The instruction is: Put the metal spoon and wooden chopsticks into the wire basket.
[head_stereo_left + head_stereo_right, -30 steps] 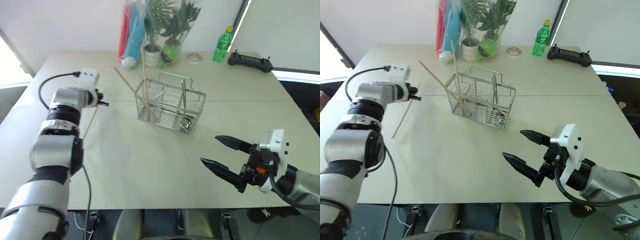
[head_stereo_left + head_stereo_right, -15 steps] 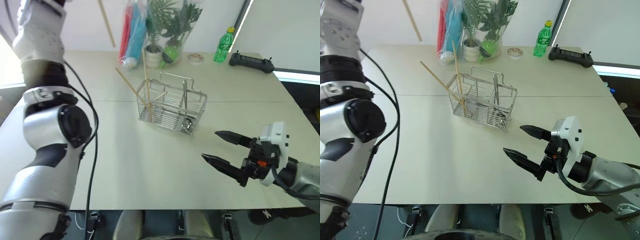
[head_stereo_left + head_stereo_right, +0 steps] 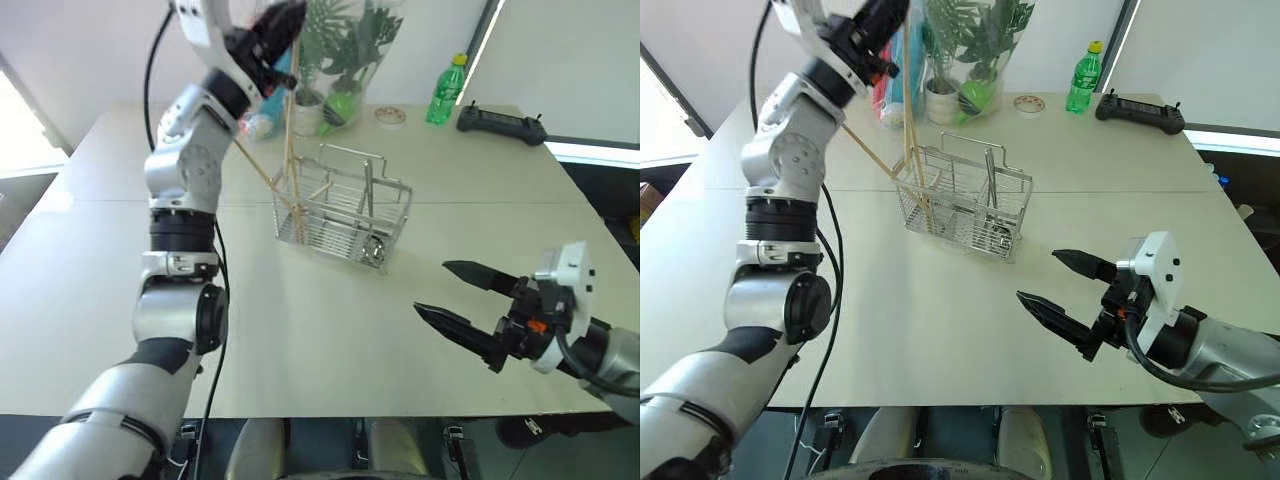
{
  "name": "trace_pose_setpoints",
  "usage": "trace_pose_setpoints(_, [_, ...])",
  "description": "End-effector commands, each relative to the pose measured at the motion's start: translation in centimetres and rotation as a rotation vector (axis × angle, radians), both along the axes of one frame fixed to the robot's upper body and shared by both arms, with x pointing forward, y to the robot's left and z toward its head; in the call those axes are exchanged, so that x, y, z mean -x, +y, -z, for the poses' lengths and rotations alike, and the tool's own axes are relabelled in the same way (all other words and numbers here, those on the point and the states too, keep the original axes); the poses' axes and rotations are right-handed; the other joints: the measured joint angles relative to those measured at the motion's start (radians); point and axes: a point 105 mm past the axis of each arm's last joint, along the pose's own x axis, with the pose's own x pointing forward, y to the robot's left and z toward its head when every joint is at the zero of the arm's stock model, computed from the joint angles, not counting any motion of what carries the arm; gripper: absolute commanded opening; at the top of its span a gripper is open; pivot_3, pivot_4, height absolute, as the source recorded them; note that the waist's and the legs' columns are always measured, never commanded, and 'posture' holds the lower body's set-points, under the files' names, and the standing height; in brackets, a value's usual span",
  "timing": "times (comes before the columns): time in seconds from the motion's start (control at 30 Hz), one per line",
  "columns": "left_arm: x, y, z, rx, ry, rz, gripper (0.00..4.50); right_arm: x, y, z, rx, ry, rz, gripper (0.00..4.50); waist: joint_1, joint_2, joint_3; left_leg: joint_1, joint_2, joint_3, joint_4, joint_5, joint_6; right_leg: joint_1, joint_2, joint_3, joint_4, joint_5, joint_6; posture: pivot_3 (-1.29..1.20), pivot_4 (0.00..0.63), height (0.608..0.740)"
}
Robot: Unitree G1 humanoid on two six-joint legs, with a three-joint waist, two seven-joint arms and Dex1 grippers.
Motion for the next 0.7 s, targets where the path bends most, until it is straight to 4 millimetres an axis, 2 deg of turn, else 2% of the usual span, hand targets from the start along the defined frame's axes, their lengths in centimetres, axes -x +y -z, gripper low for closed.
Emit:
trace_pose_setpoints(0.03, [1.6, -0.5, -2.0, 0.01, -0.085, 0.026, 2.88, 0.3, 0.2, -1.1, -0.01, -0.049, 0.0, 4.5, 0.0, 0.0, 0.0, 0.0, 0.0, 0.0, 0.0, 0.0, 0.0, 0.0, 0.0, 0.0, 0.0, 0.0, 0.0, 0.0, 0.15, 0.703])
trace_pose_setpoints(0.13, [1.7, -0.3, -2.2, 0.033, -0.058, 0.042, 4.36, 0.3, 0.1, -1.0, -0.01, -0.048, 0.003, 4.5, 0.0, 0.0, 0.0, 0.0, 0.0, 0.0, 0.0, 0.0, 0.0, 0.0, 0.0, 0.0, 0.0, 0.0, 0.0, 0.0, 0.15, 0.703])
trace_pose_setpoints(0.3, [2.3, 1.4, -3.6, 0.03, -0.032, 0.081, 4.44, -0.2, -0.3, -1.1, 0.001, -0.052, 0.01, 4.5, -0.004, 0.0, 0.0, 0.001, 0.0, 0.0, 0.0, 0.0, 0.0, 0.0, 0.0, 0.0, 0.0, 0.0, 0.0, 0.0, 0.15, 0.703])
trace_pose_setpoints(0.37, [3.5, 2.2, -4.2, -0.064, -0.05, 0.146, 4.44, -0.5, -0.9, -1.2, 0.026, -0.064, 0.019, 4.5, -0.005, 0.0, 0.0, 0.001, 0.0, 0.0, 0.0, 0.0, 0.0, 0.0, 0.0, 0.0, 0.001, 0.0, 0.0, 0.0, 0.15, 0.703])
trace_pose_setpoints(0.43, [5.3, 3.2, -3.9, -0.236, -0.071, 0.235, 4.44, -0.8, -1.9, -1.6, 0.057, -0.08, 0.032, 4.5, -0.013, 0.002, 0.001, 0.001, 0.0, 0.0, 0.0, 0.0, 0.0, -0.001, 0.001, 0.0, 0.001, 0.0, 0.0, 0.0, 0.15, 0.703])
trace_pose_setpoints(0.53, [7.9, 5.3, -1.4, -0.572, -0.084, 0.334, 4.44, -1.2, -3.5, -2.5, 0.105, -0.104, 0.047, 4.5, -0.026, 0.004, 0.001, 0.0, 0.0, 0.0, -0.002, 0.0, 0.0, -0.002, 0.001, 0.0, 0.001, -0.001, -0.001, 0.0, 0.15, 0.703])
trace_pose_setpoints(0.7, [9.0, 10.7, 4.8, -0.983, 0.099, 0.333, 4.44, -1.6, -5.4, -3.1, 0.16, -0.115, 0.059, 4.5, -0.024, 0.008, 0.0, 0.001, 0.0, 0.0, -0.002, -0.001, 0.001, -0.001, 0.0, 0.001, -0.001, -0.001, -0.002, 0.0, 0.15, 0.703])
